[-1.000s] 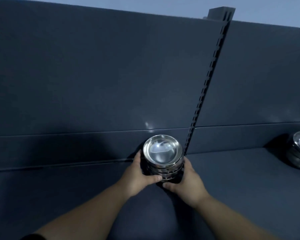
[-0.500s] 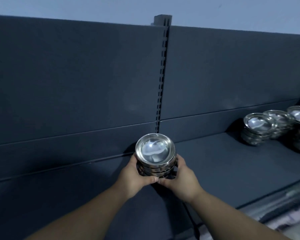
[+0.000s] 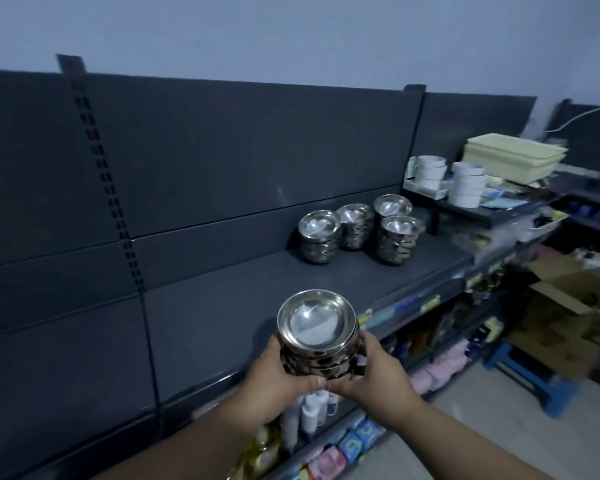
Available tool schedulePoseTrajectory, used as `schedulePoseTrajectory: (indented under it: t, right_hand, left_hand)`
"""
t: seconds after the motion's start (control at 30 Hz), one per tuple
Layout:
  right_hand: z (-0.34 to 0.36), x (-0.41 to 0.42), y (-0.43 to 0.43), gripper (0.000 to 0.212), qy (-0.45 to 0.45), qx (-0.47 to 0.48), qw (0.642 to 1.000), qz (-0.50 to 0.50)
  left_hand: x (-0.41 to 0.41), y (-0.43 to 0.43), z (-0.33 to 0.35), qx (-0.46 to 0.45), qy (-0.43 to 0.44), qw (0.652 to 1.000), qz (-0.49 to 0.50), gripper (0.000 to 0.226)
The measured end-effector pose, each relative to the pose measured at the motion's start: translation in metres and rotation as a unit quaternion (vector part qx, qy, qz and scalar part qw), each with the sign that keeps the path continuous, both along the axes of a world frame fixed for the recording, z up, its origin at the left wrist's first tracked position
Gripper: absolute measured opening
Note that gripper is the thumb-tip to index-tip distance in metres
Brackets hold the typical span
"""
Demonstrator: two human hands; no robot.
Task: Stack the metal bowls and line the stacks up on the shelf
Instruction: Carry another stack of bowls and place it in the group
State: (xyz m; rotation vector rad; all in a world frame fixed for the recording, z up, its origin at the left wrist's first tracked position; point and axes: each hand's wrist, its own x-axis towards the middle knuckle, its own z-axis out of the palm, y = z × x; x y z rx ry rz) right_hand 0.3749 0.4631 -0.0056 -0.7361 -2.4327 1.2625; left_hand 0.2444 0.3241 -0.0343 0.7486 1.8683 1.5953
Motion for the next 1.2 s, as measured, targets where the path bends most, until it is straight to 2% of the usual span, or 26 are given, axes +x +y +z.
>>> schedulePoseTrajectory:
  t: [0.1, 0.23, 0.47, 0.57, 0.8, 1.03, 1.13, 1.2]
  right_hand:
    - [0.0, 0.044, 0.045, 0.093, -0.017, 0.006, 0.999, -0.036]
    - [-0.003, 0.066, 0.092, 0.103, -0.007, -0.001, 0.998, -0.065]
    - [0.0, 0.023, 0.154, 0.092, 0.007, -0.006, 0.998, -0.064]
    - [0.002, -0.013, 0.175, 0.085, 0.005, -0.015, 0.999, -0.047]
    - [-0.007, -0.095, 0.212, 0.087, -0.008, -0.063, 0.998, 0.01]
    - [-0.024, -0.14, 0.238, 0.097, -0.026, -0.095, 0.991, 0.086]
    - [-0.026, -0.147, 0.25, 0.1, -0.025, -0.122, 0.984, 0.126]
    - [-0.022, -0.147, 0.26, 0.115, -0.025, -0.142, 0.978, 0.149]
  left_hand:
    - [0.035, 0.051, 0.0, 0.0, -0.011, 0.999, -0.033, 0.076]
    - [0.052, 0.106, 0.002, 0.005, 0.0, 0.999, -0.053, 0.077]
    - [0.008, 0.168, 0.002, 0.024, 0.001, 0.998, -0.053, 0.082]
    - [-0.025, 0.186, 0.005, 0.029, -0.016, 0.998, -0.048, 0.086]
    - [-0.096, 0.207, -0.002, 0.011, -0.003, 1.0, 0.01, 0.091]
    - [-0.111, 0.207, -0.005, -0.011, 0.02, 0.997, 0.079, 0.095]
    - [-0.113, 0.201, 0.002, -0.039, 0.034, 0.994, 0.099, 0.092]
    - [-0.112, 0.201, 0.011, -0.047, 0.026, 0.989, 0.138, 0.072]
